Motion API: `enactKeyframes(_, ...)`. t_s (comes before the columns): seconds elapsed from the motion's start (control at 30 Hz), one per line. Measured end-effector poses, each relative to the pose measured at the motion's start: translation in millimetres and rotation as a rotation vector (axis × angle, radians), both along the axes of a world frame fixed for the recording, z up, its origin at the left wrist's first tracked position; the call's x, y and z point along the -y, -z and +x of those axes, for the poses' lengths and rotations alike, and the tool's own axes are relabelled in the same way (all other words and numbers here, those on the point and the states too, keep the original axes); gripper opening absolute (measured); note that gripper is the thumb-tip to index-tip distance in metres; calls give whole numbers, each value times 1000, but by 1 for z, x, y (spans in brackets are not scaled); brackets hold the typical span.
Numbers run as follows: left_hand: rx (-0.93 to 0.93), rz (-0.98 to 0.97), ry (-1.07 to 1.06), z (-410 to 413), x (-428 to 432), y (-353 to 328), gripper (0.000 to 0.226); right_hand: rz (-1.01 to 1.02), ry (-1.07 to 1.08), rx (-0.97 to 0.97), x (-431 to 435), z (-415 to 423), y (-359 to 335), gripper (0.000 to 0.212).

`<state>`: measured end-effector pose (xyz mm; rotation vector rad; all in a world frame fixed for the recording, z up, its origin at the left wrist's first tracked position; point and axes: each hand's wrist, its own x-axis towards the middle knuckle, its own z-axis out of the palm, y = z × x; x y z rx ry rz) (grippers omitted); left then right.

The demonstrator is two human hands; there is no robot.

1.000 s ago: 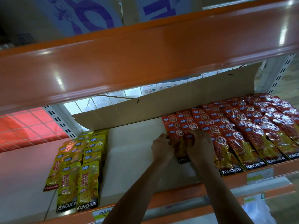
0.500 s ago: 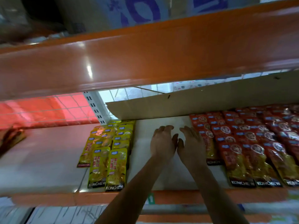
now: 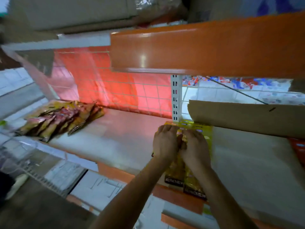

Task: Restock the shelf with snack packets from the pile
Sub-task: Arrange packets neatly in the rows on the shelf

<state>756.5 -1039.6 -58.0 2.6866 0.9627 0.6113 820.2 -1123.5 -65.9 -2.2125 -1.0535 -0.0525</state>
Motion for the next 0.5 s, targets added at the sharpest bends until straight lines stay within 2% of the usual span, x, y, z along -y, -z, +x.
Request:
enactKeyframes(0.17,-18,50,-88,-60,-84,3,40,65,-85,40,-86,-58,1,37)
enactKeyframes(0.5,-58,9,-320,-192,-239,17,50,-54,-222,5,-243,-168,14,43)
